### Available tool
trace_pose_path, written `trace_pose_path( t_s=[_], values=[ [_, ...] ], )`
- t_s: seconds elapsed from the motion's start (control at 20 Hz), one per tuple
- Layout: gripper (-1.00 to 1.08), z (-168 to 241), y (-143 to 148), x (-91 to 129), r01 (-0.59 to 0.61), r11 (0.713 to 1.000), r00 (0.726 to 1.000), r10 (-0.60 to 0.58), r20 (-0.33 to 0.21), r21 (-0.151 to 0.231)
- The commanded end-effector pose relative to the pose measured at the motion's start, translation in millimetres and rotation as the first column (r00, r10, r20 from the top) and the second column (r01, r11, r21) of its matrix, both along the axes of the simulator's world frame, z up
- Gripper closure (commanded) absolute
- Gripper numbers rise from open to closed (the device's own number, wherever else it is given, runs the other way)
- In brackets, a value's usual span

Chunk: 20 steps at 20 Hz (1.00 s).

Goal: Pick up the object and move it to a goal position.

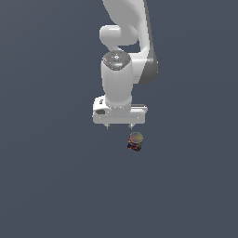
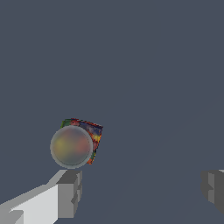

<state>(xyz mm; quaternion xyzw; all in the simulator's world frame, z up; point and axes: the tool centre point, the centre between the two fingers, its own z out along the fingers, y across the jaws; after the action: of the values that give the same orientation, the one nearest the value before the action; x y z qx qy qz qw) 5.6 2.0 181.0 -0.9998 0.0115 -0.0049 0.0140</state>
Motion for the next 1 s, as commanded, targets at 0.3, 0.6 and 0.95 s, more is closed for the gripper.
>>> trace_pose_path(
  t_s=[0.3, 0.6, 0.95],
  values=[
    [-0.92, -9, 15, -3, -0.033, 0.999, 0.999, 0.033, -0.008, -0.002],
    [-0.92, -13, 22, -5, -0.061, 0.998, 0.998, 0.061, -0.012, -0.003],
    [-0.92, -17, 26, -4, -0.032, 0.999, 0.999, 0.031, -0.012, -0.005]
  ],
)
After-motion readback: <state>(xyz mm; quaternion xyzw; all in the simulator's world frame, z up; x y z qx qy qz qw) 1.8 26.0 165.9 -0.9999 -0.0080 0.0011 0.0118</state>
